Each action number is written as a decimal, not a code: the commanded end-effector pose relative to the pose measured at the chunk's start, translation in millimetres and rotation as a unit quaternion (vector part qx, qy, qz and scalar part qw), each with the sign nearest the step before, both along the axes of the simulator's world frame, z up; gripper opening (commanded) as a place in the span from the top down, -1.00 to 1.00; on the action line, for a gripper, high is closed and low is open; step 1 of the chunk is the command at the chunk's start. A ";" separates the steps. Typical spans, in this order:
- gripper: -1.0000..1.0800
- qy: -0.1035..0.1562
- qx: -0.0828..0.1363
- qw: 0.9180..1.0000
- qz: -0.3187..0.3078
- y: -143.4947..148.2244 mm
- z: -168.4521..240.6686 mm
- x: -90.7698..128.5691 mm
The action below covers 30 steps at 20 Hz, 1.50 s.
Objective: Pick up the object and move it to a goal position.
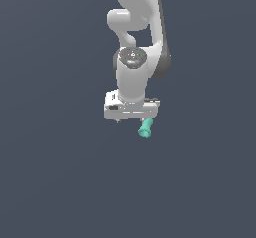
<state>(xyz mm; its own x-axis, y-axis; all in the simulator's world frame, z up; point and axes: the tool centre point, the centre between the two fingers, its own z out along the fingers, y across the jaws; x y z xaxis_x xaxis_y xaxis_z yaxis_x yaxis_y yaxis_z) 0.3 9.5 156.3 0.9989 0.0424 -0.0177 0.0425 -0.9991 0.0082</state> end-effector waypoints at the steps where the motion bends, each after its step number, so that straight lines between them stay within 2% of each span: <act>1: -0.92 0.000 0.000 1.000 0.000 0.0 0.0 0.0; 10: -0.92 0.005 -0.013 1.000 -0.003 -9.6 -4.0 1.9; 17: -0.92 0.004 -0.013 1.000 -0.005 -8.5 -4.7 1.5; 30: -0.92 -0.002 -0.007 0.998 -0.062 27.2 -22.4 -11.4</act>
